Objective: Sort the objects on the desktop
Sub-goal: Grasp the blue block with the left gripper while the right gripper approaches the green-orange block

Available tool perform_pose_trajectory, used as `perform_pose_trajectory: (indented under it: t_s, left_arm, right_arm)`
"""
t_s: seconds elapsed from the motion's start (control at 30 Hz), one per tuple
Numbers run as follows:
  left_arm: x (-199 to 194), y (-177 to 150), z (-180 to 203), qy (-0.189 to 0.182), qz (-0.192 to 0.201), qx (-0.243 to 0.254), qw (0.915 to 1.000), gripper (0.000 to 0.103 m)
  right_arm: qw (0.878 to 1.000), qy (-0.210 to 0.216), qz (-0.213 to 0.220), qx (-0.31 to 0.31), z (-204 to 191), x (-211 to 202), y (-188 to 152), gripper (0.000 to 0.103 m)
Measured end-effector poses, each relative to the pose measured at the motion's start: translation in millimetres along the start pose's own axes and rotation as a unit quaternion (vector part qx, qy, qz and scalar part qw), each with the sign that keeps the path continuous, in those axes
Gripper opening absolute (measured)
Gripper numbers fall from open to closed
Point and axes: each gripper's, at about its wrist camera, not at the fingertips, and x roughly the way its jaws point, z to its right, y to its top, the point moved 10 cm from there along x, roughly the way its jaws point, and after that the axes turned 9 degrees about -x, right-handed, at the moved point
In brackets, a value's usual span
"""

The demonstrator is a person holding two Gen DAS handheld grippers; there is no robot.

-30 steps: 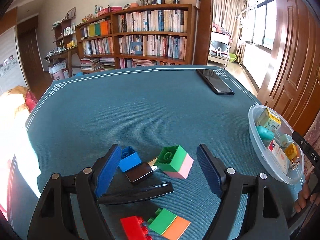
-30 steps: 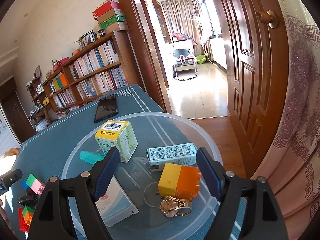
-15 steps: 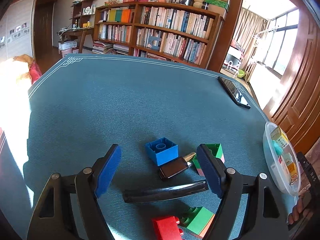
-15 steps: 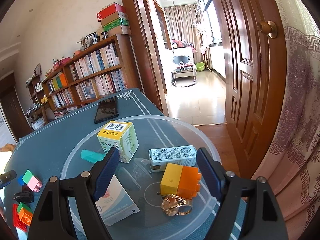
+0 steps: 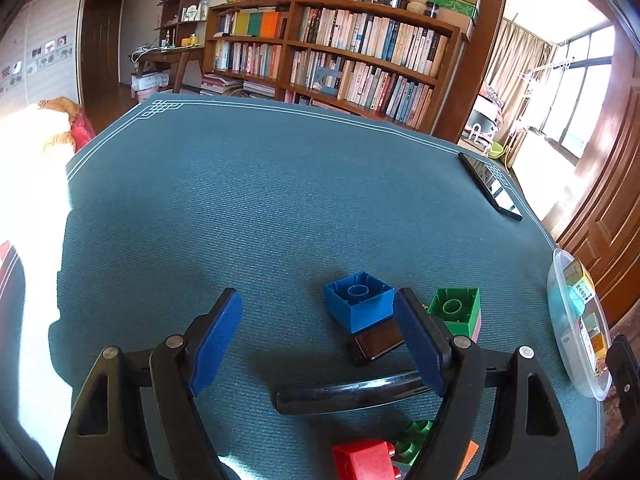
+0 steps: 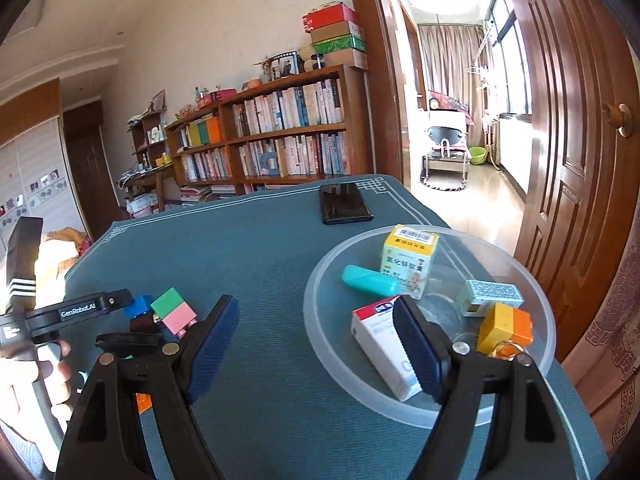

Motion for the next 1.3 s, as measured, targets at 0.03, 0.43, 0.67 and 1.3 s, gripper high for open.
perform_pose_trajectory:
  t_s: [0.03,0.43,0.67,1.3]
  left_arm:
    - [0.1,-0.1,1.0,-0.005,-0.002,-0.002,1.0000,0.081]
    - [17.8,16.2,6.0,0.005,0.003,-0.017,0.9998,0.081]
    - [37.8,0.5,6.8,0.014,-0.038,-0.010,0.9991,0.081]
    - [15.6,-3.9,-18.5,0.010,-0.023,-0.018,0.9995,0.040]
  right_arm:
    - [1.000,0.024,-0.008,-0.006,-13.2,2.5,-2.0,0.083]
    - [0.988,0.124,-0.082,-0.030,-92.4,35.7,-44.6,0.083]
    - [0.985,0.147,-0.089,-0.005,-91.6,36.5,-49.4,0.083]
    - [0.975,0.193,-0.109,-0.030,-113.6,34.5,-62.1,0.083]
